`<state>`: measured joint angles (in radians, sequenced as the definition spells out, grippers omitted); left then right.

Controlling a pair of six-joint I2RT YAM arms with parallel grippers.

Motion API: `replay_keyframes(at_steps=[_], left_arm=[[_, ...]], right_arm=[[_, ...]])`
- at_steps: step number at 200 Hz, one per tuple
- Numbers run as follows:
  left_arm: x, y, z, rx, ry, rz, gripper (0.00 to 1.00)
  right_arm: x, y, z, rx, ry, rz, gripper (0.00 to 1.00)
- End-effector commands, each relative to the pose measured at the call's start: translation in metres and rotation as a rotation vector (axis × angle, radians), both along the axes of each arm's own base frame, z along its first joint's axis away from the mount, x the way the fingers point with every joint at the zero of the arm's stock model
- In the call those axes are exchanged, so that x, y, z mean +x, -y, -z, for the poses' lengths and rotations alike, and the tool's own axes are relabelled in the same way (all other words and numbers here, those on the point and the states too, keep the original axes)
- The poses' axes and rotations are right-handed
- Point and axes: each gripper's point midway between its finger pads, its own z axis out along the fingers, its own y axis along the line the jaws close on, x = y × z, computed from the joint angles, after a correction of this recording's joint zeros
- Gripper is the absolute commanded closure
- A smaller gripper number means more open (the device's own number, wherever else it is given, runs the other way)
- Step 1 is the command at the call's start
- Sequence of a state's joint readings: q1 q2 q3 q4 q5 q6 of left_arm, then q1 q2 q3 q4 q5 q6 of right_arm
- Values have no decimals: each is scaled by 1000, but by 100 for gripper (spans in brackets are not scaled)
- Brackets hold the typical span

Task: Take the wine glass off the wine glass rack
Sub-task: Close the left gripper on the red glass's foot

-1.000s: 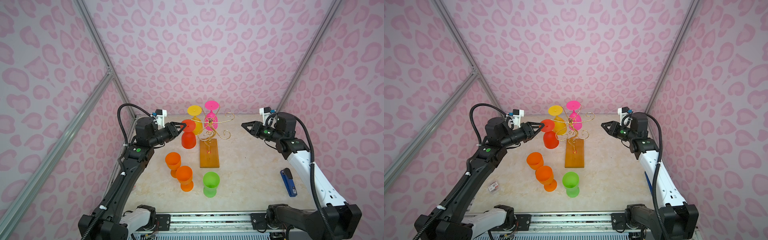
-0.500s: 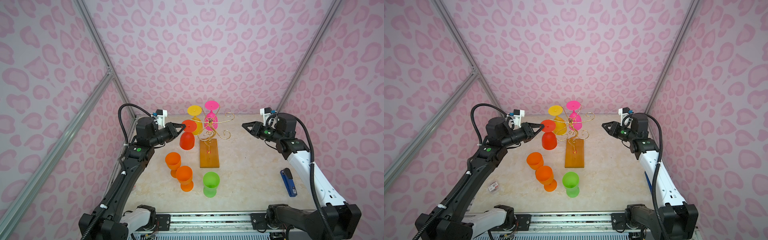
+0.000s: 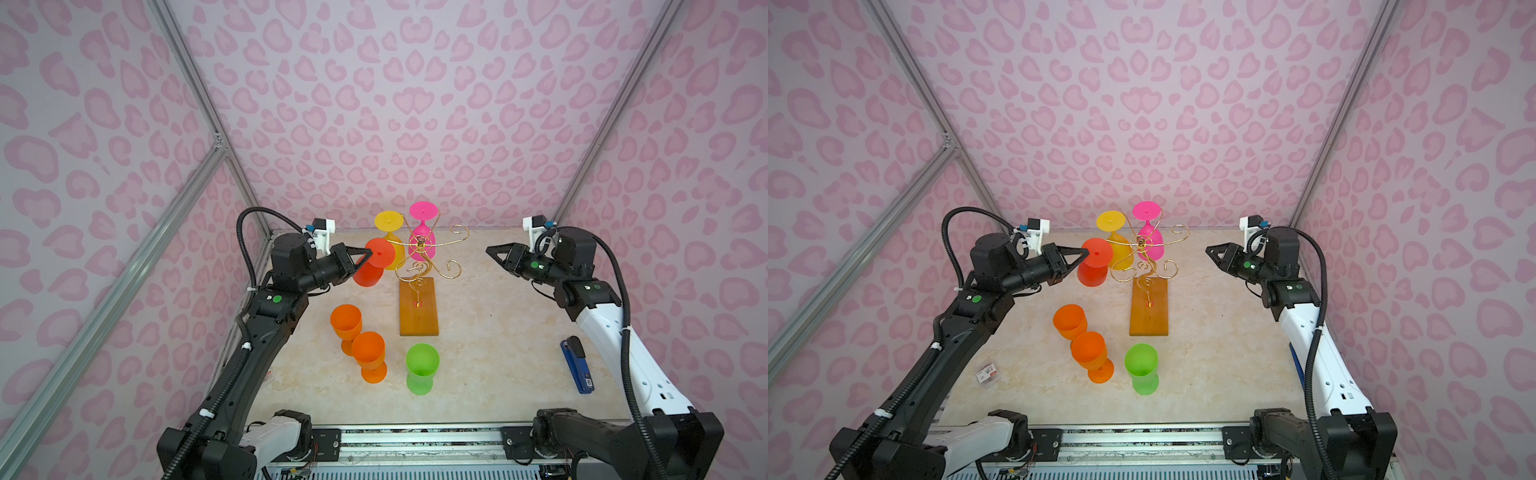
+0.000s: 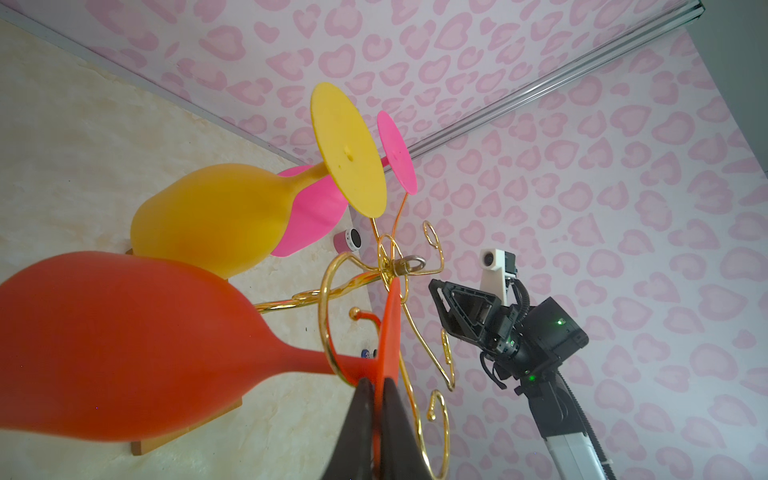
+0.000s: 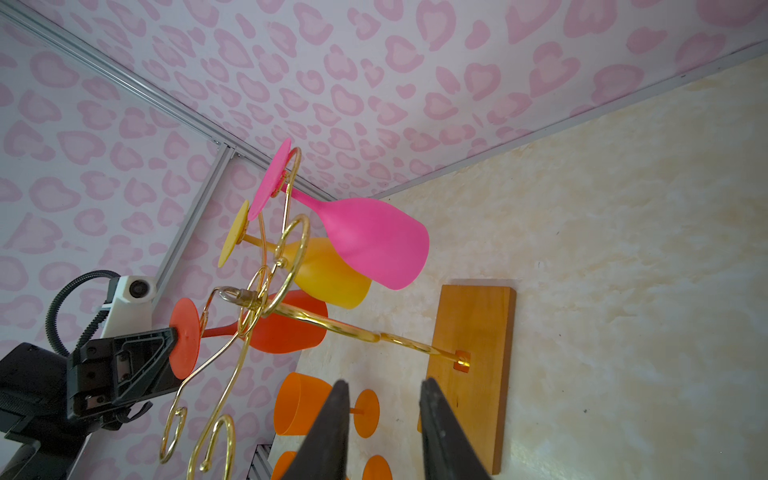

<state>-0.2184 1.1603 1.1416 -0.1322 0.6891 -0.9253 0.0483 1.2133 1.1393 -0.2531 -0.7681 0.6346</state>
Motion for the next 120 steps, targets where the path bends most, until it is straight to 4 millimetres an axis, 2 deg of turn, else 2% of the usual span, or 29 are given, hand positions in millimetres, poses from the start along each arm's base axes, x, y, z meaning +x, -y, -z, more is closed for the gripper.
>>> replay_keyframes(at_steps=[1,120], left_arm=[[-2,1,-18,-25,48,15,92],[11,1,-32,-65,58,9,98]], right_arm=[[-1,-1,-3,5,18,-10,70],[-3,6,-2,11,20,4,70]])
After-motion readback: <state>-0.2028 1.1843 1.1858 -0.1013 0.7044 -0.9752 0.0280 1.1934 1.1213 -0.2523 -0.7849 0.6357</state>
